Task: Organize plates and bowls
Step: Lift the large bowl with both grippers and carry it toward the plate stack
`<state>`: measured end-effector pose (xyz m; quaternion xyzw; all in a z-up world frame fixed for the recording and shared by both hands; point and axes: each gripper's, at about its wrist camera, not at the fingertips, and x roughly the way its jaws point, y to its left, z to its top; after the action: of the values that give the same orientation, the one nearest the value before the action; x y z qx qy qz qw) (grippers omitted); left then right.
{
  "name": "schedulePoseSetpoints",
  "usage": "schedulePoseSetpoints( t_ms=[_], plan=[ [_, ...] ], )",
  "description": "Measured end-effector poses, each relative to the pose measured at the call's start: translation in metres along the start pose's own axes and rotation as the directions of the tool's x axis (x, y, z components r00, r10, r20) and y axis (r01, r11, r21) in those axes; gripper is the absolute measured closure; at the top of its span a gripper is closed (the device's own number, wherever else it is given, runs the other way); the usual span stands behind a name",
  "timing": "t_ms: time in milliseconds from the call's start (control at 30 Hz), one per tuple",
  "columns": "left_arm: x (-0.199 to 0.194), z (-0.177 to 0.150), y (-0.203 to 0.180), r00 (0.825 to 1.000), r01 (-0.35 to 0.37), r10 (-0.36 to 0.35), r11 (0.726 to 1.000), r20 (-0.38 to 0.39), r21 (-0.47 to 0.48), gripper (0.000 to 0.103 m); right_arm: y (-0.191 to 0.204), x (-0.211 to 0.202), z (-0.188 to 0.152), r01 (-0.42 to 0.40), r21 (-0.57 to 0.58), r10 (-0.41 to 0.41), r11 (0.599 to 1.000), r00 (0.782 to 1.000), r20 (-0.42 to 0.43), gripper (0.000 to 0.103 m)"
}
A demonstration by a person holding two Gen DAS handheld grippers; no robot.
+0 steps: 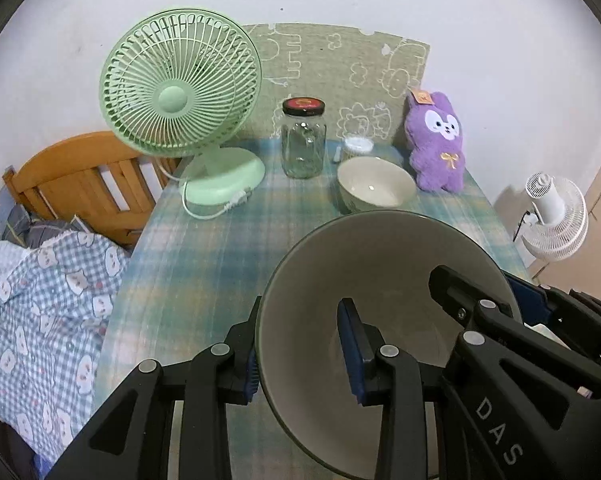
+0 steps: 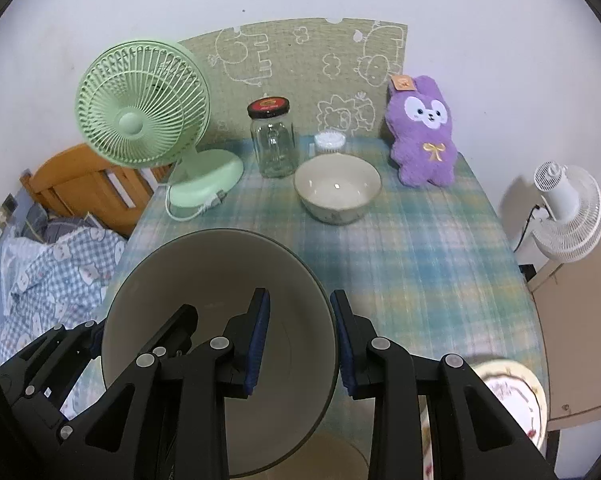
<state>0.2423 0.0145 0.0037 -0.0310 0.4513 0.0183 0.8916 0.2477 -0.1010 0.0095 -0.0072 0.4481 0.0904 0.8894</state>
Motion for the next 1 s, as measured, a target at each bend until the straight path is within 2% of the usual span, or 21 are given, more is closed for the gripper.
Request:
schedulePoseSetpoints(
  t_ms=[267, 533, 1000],
  plan=[
    [-0.019, -0.041, -0.021, 1.000, -0.007, 0.007, 1.000, -0.012, 0.005, 0.069, -0.018, -0.023, -0.046, -0.006, -0.009, 0.006, 1.000, 1.000, -0.011, 0.068],
    [-0.015, -0.076, -0.038, 0.998, -0.002, 0.002, 1.000, -0.055, 0.003, 0.069, -0.034, -0.022, -0.083, 0.000, -0.008, 0.000, 1.000, 0.999, -0.054, 0.068],
    [0.004, -0.108, -0.047, 0.988, -0.021, 0.022, 1.000, -0.150, 0.008, 0.069, -0.045, 0.003, -0.112, -0.020, 0.013, 0.021, 1.000, 0.989, -0.148, 0.068]
  ],
)
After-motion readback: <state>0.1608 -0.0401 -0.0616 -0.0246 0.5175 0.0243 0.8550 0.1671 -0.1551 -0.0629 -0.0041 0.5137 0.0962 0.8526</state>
